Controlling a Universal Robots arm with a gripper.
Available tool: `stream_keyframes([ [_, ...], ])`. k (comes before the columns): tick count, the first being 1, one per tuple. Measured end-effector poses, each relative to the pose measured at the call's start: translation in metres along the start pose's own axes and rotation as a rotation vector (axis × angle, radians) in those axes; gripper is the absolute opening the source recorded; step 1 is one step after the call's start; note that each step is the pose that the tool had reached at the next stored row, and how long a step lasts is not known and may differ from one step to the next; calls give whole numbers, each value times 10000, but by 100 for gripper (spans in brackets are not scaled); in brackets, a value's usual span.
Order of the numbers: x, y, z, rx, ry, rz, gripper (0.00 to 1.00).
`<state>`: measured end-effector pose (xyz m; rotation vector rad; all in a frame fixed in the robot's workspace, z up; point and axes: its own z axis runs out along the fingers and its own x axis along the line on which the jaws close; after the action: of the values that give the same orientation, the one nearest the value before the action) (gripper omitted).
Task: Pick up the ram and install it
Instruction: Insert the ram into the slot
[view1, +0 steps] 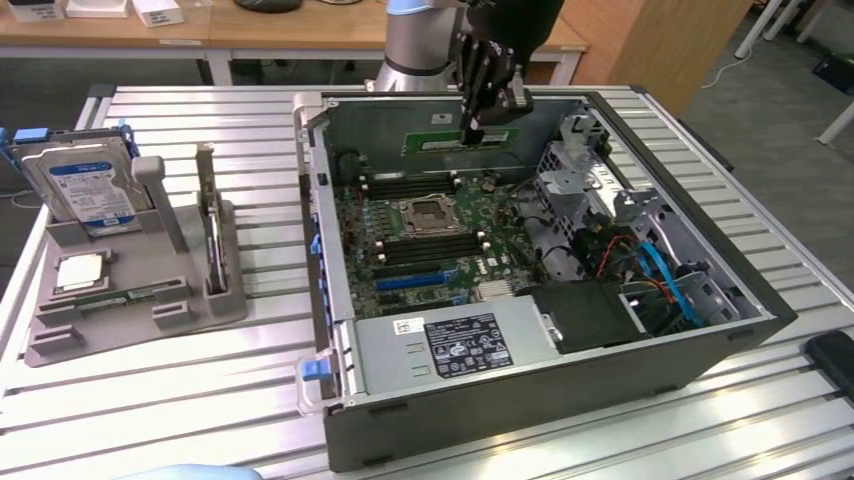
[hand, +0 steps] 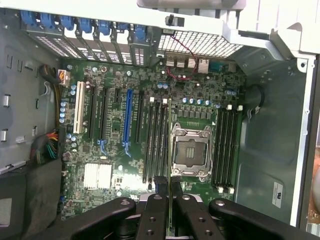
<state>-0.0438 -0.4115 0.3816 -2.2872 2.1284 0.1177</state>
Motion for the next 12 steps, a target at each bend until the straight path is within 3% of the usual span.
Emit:
stream_keyframes([
  [1, -13, -1, 1, 11, 84, 3, 13],
  [5, -60, -4, 8, 90, 546, 15, 13],
  [6, -65, -4, 9, 103, 615, 18, 13],
  [12, -74, -2, 39, 111, 630, 123, 13],
])
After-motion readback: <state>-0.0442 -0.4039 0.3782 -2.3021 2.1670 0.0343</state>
